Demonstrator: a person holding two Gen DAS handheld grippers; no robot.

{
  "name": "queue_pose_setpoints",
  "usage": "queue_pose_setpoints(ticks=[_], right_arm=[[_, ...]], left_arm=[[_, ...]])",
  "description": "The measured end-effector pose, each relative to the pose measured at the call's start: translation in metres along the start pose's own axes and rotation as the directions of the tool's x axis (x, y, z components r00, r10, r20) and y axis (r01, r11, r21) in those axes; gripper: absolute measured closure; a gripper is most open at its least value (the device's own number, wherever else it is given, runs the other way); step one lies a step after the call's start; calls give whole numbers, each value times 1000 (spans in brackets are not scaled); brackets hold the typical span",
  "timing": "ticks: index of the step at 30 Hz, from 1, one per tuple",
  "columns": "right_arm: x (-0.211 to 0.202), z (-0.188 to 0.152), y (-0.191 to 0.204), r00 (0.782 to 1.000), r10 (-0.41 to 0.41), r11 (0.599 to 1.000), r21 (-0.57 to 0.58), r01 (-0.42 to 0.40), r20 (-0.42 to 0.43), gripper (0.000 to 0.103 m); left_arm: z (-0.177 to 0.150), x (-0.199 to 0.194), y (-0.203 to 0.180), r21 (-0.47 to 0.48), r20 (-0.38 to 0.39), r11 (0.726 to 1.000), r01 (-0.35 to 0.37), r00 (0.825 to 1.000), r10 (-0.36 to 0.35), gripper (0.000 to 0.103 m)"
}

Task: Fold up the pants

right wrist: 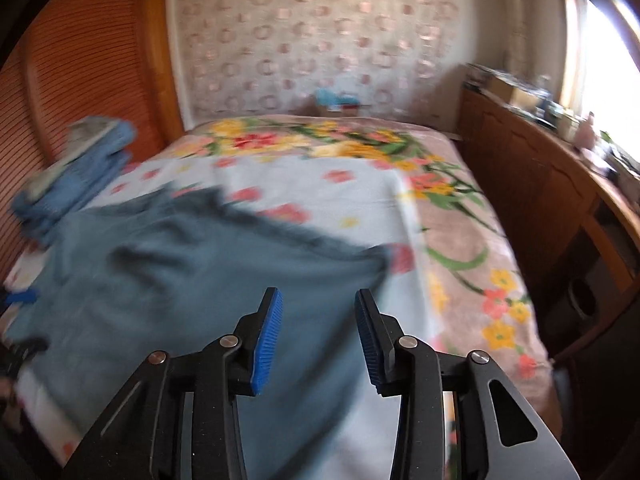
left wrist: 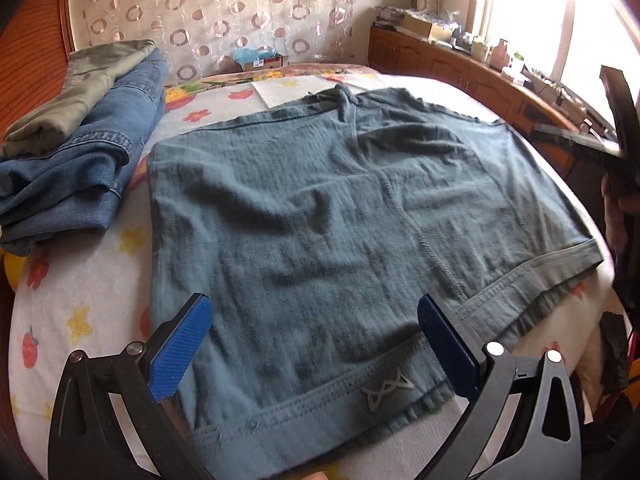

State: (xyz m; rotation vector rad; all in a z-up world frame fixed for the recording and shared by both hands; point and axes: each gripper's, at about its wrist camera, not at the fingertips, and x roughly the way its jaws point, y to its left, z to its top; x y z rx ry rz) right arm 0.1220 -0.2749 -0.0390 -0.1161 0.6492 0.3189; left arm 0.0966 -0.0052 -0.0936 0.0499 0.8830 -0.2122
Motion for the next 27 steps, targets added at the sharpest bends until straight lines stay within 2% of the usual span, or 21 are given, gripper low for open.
queue_pose_setpoints(ticks=[3,7,13,17,27], right_arm=[[-11,-19,34,996,86,994,-62,-86,-3,64],[-16,-36,70,981,193,975,-111,-193,-14,64],[-14,-47,106,954,297,939,-167,-299,-37,64],[-7,-54,123,941,330,918,-210,-338,-72,64],[2,-66,156,932,343,892,-272,-362,-116,64]], left_arm=[[-3,-10,7,-16,14,1000,4,1000,-4,0],[-10,-20,18,-39,27,999,-1,1000,2,0],[-23,-28,32,-64,31,998,-20,999,22,0],[-31,-32,40,-84,28,996,-27,999,30,0],[-39,-40,56,-114,40,992,-49,998,54,0]])
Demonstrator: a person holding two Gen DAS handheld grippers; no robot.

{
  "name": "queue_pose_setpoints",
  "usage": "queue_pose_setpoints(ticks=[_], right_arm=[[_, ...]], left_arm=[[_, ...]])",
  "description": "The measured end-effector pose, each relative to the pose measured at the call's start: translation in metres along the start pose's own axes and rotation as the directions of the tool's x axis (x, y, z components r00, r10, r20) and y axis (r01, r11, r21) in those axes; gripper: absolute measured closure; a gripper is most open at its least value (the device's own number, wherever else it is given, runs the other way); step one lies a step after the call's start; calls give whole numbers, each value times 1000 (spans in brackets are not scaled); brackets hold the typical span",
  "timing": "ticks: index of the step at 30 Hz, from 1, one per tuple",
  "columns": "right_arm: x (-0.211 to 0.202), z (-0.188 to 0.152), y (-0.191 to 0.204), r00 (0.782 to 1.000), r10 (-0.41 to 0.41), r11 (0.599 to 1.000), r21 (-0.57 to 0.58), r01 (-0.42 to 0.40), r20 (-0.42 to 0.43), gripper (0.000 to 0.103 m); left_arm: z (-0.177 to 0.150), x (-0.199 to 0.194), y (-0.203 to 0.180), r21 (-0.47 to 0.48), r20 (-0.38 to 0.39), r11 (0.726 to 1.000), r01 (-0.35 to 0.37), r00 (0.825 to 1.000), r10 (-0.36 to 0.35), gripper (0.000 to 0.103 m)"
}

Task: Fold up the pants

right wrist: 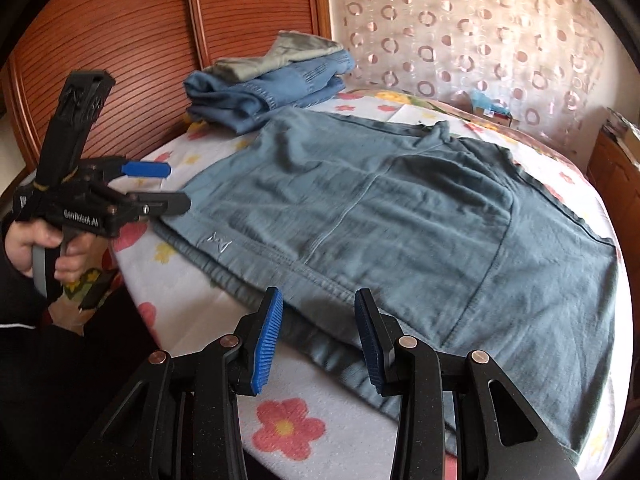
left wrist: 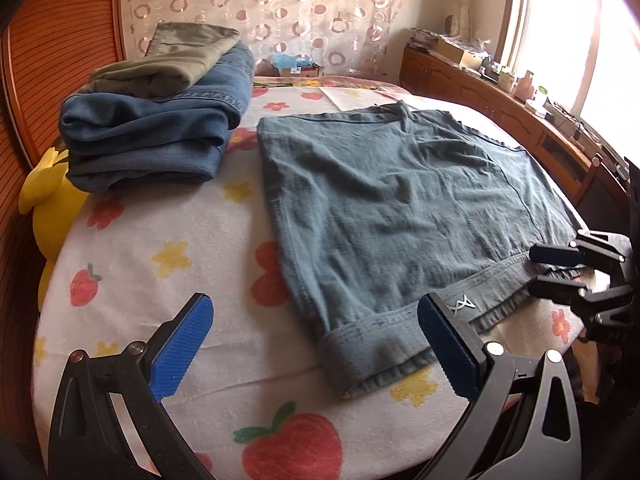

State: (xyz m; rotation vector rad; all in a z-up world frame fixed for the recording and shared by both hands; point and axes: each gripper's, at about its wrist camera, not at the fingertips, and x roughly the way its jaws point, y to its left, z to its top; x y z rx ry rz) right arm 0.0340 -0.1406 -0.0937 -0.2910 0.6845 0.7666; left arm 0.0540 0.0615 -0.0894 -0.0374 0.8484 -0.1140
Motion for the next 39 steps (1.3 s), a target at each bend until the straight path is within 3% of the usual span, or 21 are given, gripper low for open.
queue_pose_setpoints(ticks=[7,12,13,24,28,31,39], right_arm=[[5,2,10,1000,-29,998,-53,29,-5,72],[0,1,10,1000,-23,998,-56,24,8,96],[-1,1,10,1000,-16,998,-52,16,10,98],[-12,-1,15,998,67,996,-52,-67,16,101],[-10,-1,12,998,62,998,-30,-62,13,101],[-13,-2,9,998,68,998,0,-68,20,101],[-36,-6,-2,997,38,997,67,-43,72,95]], left_arm=[[-4,2,3,-8,-8,1000,1,1000,-1,0],[-6,4,1,-9,-13,1000,6,1000,-6,0],[-5,5,1,-9,-14,1000,6,1000,-6,0],[-6,4,0,-17,-13,1000,11,1000,-11,4],[-7,4,-1,-17,-8,1000,16,1000,-16,4],[-8,4,0,-17,-8,1000,26,1000,-27,17],[-13,0,-7,6,9,999,43,999,-43,34]])
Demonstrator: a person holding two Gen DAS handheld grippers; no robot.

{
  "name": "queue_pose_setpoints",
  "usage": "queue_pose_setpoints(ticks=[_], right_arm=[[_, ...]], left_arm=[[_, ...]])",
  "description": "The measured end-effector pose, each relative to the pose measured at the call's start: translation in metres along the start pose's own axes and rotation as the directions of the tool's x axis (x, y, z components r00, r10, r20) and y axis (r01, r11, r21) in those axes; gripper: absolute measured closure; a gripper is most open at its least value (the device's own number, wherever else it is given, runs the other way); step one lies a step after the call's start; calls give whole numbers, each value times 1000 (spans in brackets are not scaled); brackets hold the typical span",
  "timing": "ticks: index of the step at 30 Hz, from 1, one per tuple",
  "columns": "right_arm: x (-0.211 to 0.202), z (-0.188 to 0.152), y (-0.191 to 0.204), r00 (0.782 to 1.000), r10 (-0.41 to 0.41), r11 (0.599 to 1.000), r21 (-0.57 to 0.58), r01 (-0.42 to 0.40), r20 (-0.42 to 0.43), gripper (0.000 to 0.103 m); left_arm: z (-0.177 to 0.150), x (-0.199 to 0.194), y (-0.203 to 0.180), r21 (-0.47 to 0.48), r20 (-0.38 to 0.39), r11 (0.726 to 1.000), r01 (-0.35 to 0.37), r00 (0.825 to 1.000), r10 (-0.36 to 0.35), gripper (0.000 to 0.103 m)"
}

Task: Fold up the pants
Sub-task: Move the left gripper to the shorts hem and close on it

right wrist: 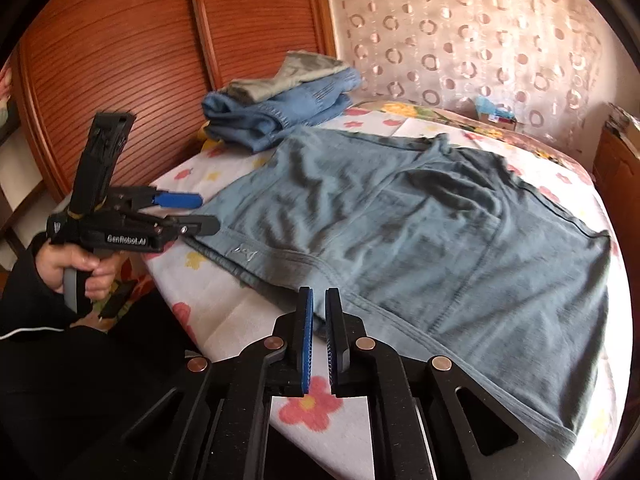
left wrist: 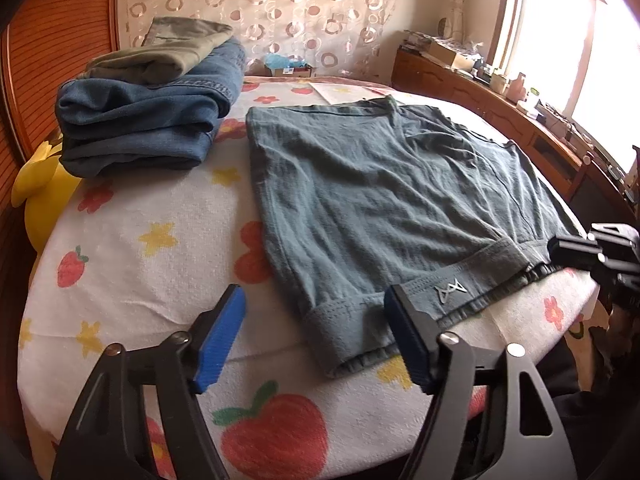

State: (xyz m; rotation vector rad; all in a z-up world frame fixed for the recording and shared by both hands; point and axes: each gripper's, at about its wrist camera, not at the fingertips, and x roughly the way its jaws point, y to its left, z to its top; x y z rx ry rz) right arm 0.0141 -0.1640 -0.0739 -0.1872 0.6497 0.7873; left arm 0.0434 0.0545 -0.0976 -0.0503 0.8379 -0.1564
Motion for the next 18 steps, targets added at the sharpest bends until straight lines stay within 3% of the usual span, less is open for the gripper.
queue_pose_setpoints(ticks=[6,10,15,18], right_arm=[[-17,-8,-25,997,-77,994,74,75,28,77],[-29,-18,-50,986,-163,977,146,157,33,74],[-41,-46,-89,941,-336,914,230,334,-31,73],[-54,-65,-106,923,-383,884,272,379,-43,73]], left_arm=[[-4,-4,-5,17,11,1000,-2,1000,2,47],[-6,-5,-6,31,21,999,-6,1000,5,55],[-8,-7,-5,32,20,999,-6,1000,5,56],[-8,-7,-4,27,16,1000,-4,1000,4,55]])
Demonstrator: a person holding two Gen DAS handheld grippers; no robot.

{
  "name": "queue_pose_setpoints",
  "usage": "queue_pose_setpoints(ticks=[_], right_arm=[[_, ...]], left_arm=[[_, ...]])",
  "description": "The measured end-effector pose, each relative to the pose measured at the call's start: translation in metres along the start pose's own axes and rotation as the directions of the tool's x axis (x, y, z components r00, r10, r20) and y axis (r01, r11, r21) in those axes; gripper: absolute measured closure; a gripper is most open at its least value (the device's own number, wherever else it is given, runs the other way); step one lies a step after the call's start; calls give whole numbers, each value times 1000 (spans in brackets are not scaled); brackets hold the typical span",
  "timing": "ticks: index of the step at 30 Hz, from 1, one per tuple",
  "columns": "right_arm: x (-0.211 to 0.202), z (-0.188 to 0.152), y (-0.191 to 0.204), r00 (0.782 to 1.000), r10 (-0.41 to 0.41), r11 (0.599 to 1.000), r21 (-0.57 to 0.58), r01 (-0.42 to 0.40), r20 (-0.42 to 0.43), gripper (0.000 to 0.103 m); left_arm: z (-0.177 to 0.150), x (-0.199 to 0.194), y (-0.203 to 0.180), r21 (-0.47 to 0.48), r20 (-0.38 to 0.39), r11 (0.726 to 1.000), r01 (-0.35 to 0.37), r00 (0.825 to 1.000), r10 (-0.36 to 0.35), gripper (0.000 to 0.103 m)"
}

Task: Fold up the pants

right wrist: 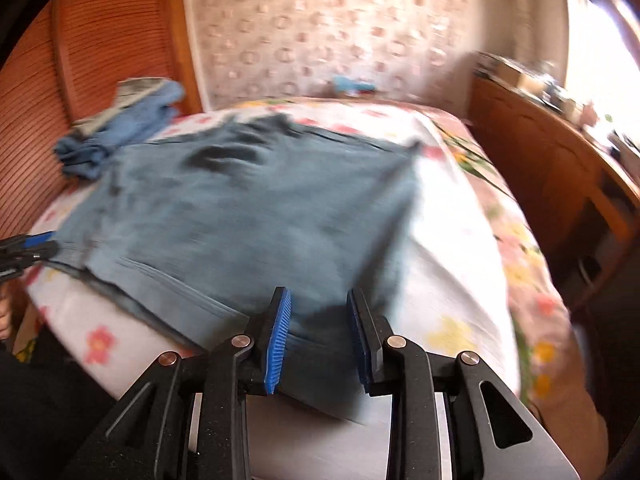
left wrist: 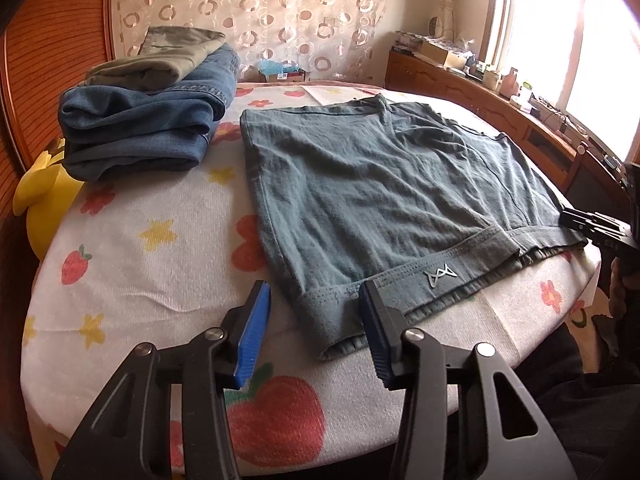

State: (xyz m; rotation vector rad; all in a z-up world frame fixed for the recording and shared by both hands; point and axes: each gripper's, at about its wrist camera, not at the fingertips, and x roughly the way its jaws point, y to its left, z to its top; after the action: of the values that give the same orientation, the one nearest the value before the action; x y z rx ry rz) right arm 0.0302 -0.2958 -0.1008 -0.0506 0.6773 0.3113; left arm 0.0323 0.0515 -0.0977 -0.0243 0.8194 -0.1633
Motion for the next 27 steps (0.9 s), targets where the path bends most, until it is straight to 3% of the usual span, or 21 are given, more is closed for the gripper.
queue_pose_setpoints(ticks=[8,10,12,16,27], right_arm=[[-9,-9,-4,1000,-16,1000,12,16,26,72],[-9,-11,-3,999,-10,1000,21,9,33,72],[-8,-11,-3,999,-1,999,32,-1,38,72],[-7,-12,-4,999,4,999,43,-6,44,71],[-6,-9,-12,999,31,996,78,-34,42,71]], left_arm=[[1,2,-2,0,-6,1000,-7,1000,7,55],[1,1,-2,1,-6,1000,4,1000,-4,60],[1,-1,-4,0,-17,1000,29,999,-29,72],[2,-5,-9,18,-12,1000,17,1000,-16,85],[38,-22,-31,77,65,995,59,996,-64,93]])
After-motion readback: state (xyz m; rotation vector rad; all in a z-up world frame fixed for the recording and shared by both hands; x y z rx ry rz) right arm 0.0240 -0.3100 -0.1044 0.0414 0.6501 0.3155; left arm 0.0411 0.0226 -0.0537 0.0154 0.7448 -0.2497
